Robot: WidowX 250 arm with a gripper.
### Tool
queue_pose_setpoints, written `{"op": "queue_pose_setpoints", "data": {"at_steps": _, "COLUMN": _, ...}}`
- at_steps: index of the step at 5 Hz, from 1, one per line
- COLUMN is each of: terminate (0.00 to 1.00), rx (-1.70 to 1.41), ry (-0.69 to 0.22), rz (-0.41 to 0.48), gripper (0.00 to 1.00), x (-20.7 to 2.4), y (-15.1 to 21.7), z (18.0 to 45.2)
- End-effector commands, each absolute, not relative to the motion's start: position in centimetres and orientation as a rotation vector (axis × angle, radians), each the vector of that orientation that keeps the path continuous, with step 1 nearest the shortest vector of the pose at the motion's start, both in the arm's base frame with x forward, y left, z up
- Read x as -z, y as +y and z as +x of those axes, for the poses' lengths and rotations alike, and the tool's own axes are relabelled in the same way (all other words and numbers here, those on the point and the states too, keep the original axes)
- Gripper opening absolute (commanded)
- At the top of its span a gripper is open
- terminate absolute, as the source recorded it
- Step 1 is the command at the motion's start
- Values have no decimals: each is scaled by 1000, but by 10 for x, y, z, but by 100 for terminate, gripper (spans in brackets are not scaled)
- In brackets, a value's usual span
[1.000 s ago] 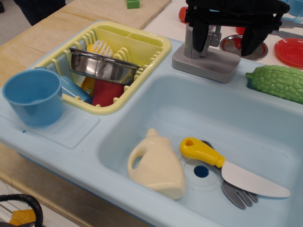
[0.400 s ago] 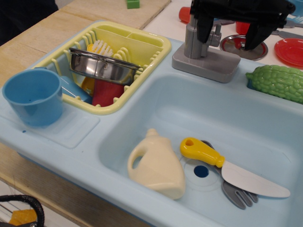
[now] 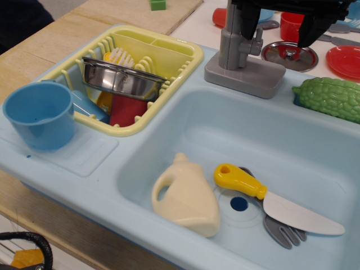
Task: Turn lever vertical to front
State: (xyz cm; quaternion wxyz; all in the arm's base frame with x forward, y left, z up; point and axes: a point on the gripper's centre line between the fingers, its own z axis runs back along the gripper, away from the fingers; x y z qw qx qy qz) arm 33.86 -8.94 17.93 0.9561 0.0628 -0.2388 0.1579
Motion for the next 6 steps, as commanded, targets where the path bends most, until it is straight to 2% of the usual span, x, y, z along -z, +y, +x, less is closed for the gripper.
{"op": "queue_pose_setpoints", "data": {"at_steps": 1, "terminate": 0, "rx": -355, "ry": -529, "rz": 93, "gripper": 100, "x": -186, "y": -86, "z": 344}}
{"op": "queue_pose_setpoints", "data": {"at_steps": 2, "terminate": 0, "rx": -377, "ry": -528, "rz": 85, "gripper": 100, "x": -179, "y": -84, "z": 347}}
{"op": "queue_pose_setpoints", "data": {"at_steps": 3, "terminate": 0, "rx": -407, "ry": -549, "rz": 79, "gripper": 0, "x": -176, "y": -83, "z": 346}}
{"op": "queue_pose_setpoints", "data": {"at_steps": 6, "terminate": 0, "rx": -441, "ry": -555, "rz": 80, "gripper": 0, "x": -175, "y": -85, "z": 334}}
